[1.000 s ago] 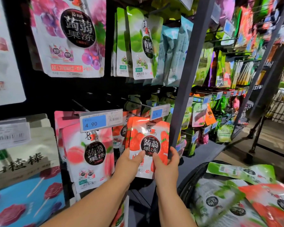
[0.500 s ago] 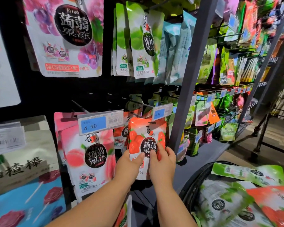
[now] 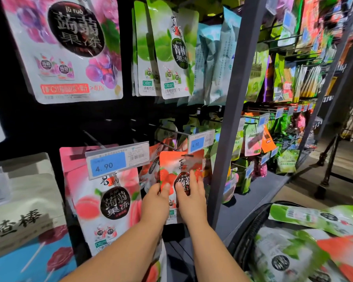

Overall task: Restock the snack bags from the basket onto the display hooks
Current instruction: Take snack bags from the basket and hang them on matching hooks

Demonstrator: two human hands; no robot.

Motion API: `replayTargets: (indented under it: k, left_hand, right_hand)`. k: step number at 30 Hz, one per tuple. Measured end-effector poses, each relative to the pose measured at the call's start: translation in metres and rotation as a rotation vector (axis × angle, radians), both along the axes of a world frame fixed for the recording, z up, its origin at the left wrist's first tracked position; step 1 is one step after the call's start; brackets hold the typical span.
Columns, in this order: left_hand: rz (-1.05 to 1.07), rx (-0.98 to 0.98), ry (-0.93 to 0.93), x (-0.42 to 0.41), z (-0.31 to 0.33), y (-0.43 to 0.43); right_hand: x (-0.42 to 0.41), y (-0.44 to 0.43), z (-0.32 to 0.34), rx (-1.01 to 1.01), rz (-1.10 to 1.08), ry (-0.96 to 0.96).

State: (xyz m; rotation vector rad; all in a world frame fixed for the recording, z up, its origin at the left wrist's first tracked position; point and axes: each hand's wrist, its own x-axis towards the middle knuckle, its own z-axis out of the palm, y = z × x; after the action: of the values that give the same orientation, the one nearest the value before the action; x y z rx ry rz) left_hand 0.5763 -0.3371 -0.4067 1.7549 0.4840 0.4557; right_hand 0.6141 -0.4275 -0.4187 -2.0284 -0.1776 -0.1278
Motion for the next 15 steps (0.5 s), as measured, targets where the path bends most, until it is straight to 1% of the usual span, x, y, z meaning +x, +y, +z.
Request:
replayTargets:
  k: [4, 9, 15]
  left_hand:
    - [0.046, -0.016, 0.037, 0.006, 0.005, 0.005]
    - [0.055, 0.085, 0.179, 0.014, 0.012, 0.014]
    - [0.070, 0.051, 0.206, 0.016, 0.017, 0.015]
  right_hand:
    - [0.013, 0.006, 0.002, -0.060, 0.035, 0.011]
    - [0.026, 0.017, 0.008, -0.090, 0.083, 0.039]
    - [0.024, 0.019, 0.011, -0.090, 0.106, 0.032]
